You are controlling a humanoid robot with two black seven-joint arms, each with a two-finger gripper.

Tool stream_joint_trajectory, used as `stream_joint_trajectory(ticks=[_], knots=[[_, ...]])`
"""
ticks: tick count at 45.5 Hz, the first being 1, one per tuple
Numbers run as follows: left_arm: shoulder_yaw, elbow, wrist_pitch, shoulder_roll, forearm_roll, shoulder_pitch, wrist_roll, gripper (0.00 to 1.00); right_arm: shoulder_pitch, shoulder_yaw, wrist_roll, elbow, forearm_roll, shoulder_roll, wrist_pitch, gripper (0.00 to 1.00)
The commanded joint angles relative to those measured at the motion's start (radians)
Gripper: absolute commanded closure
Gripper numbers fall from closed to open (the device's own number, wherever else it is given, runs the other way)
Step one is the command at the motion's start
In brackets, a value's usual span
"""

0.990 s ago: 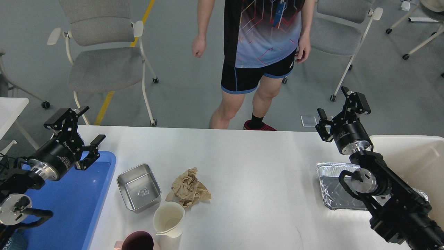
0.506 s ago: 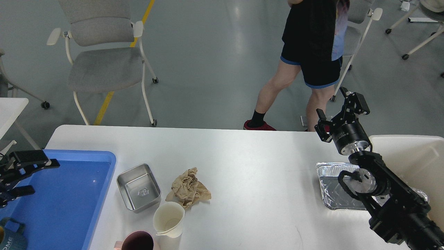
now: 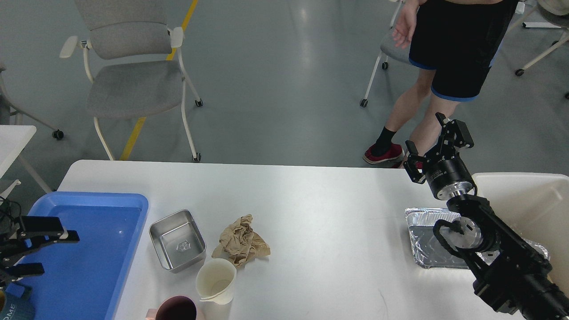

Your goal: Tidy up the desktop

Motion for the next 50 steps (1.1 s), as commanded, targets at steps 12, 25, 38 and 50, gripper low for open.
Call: stream_joint_trajectory(ticks=[12,25,38,50], knots=[[0.161,0.004,0.010,-0.266,0.228,0.012,0.016,0.06,0.001,0.000,0.000,-0.001,0.000,0.000,0.000,0.00],[0.278,0.030,0.125,-0.481,0.369,0.012,0.015,0.07,-0.002,0.000,0.000,-0.001,0.000,-0.009,0.000,0.00],[0.287,0.038,0.179,-0.510,0.396,0.010,0.010,0.13,-0.002,0.000,0.000,-0.006,0.000,-0.012,0.002,0.00],[0.315,0.061,0.252,-0.514,0.407,0.018,0.015,0.25,-0.002,0.000,0.000,-0.006,0.000,-0.011,0.002,0.00]])
